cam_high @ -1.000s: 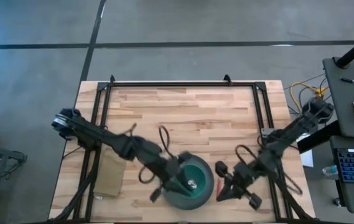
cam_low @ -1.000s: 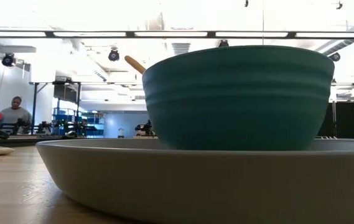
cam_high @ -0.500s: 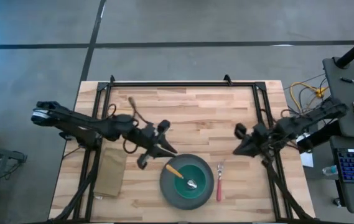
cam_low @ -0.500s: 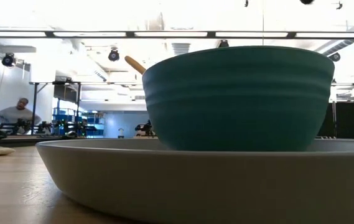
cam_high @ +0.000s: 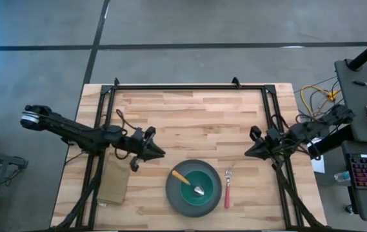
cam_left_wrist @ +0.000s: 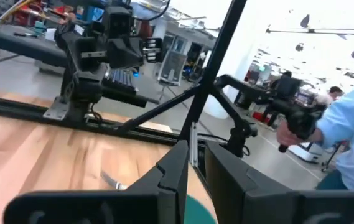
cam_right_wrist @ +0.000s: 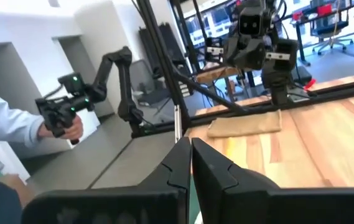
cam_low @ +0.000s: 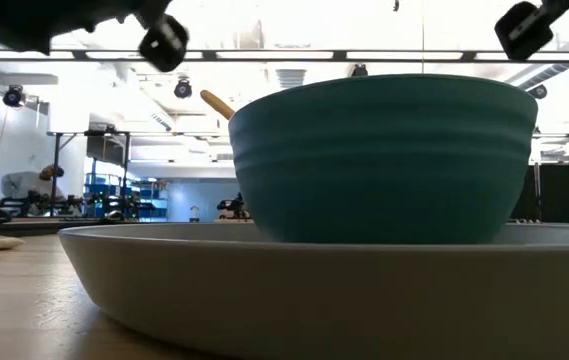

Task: Set table place
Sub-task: Return to Home Position

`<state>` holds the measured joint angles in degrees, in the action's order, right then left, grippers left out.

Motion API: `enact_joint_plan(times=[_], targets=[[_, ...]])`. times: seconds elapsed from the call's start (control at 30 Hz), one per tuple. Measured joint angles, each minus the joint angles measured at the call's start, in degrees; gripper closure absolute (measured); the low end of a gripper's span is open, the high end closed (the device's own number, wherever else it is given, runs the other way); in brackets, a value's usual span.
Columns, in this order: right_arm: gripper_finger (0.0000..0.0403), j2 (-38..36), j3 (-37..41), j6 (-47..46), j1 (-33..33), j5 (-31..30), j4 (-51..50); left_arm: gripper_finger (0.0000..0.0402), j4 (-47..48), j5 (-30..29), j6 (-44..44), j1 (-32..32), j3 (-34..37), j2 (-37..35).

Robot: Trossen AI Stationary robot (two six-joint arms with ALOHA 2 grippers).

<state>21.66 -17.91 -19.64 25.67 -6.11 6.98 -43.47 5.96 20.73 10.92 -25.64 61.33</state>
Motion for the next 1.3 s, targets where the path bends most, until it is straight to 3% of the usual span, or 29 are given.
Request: enact_joint_plan(times=[0.37,0.43,0.6,0.7,0.97,1.3], targets=[[0.0394,-18.28,6.63,-2.42,-0.48,-0.02,-5.58,0.0361,-0.81,1.22,2.98,-1.83,16.88,-21.43],[0.0394,-21.6,5.37,-2.87,-0.48,-0.61,-12.0,0.0361,-0.36,1.22,2.98,-1.86,19.12,-24.87],[0.0394,-20.36,-2.32,-5.13,-0.57,-4.91,-27.66,0.0361,6.17,1.22,7.98,-1.93,24.55,-33.17],[0.0394,-20.15,-6.23,-4.92,-0.57,-7.43,-33.09,0.0361,14.61,0.78,8.89,-1.97,25.06,-37.16],[0.0394,-21.68,-6.96,-2.13,-0.57,-8.79,-30.27,0.0361,28.03,-0.43,7.17,-2.85,25.15,-49.05],[0.0394,-21.61,7.4,-2.55,-0.57,-8.92,-15.32,0.0361,32.15,-0.61,7.13,-2.87,25.19,-53.63]])
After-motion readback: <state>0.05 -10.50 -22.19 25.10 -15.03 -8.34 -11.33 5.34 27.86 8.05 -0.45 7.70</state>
